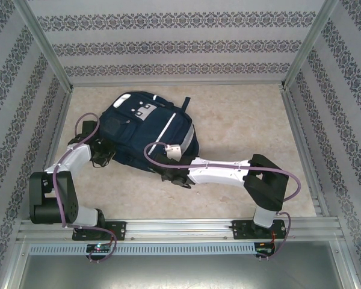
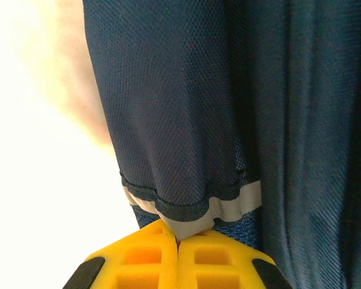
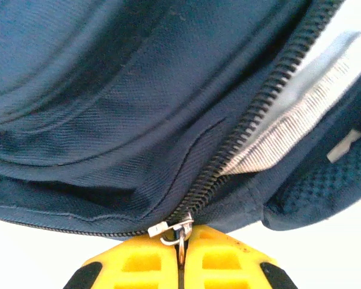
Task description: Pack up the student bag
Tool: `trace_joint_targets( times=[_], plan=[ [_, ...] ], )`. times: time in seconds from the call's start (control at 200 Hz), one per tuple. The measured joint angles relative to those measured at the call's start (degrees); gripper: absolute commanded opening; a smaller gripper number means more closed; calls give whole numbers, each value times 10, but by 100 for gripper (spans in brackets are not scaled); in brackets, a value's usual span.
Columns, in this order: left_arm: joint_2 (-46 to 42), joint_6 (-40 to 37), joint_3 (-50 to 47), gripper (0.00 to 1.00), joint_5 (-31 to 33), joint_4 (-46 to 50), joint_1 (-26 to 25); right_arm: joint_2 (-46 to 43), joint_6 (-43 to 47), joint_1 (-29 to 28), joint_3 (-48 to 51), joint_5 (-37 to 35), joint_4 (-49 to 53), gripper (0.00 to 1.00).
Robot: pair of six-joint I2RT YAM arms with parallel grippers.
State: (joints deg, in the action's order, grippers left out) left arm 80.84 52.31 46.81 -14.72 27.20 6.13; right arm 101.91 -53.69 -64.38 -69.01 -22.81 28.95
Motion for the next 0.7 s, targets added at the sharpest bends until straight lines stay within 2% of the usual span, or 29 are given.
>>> trace_joint_targets(
  times=[0.105, 0.29, 0.38, 0.53, 0.699],
  plan=[
    [-18, 0, 4, 39, -7, 5, -1, 12, 26, 0, -21, 20, 0, 0],
    [-94, 37, -31, 41, -53, 4, -41, 28, 60, 0, -42, 56, 0, 0],
    [-143, 79, -73, 43, -70, 0, -86, 31, 73, 0, -47, 74, -7, 0],
    [-219, 163, -134, 51, -75, -23, -176, 32, 94, 4, -51, 103, -18, 0],
    [-246, 265, -194, 56, -47, -138, -274, 33, 112, 17, -51, 131, -25, 0]
  ],
)
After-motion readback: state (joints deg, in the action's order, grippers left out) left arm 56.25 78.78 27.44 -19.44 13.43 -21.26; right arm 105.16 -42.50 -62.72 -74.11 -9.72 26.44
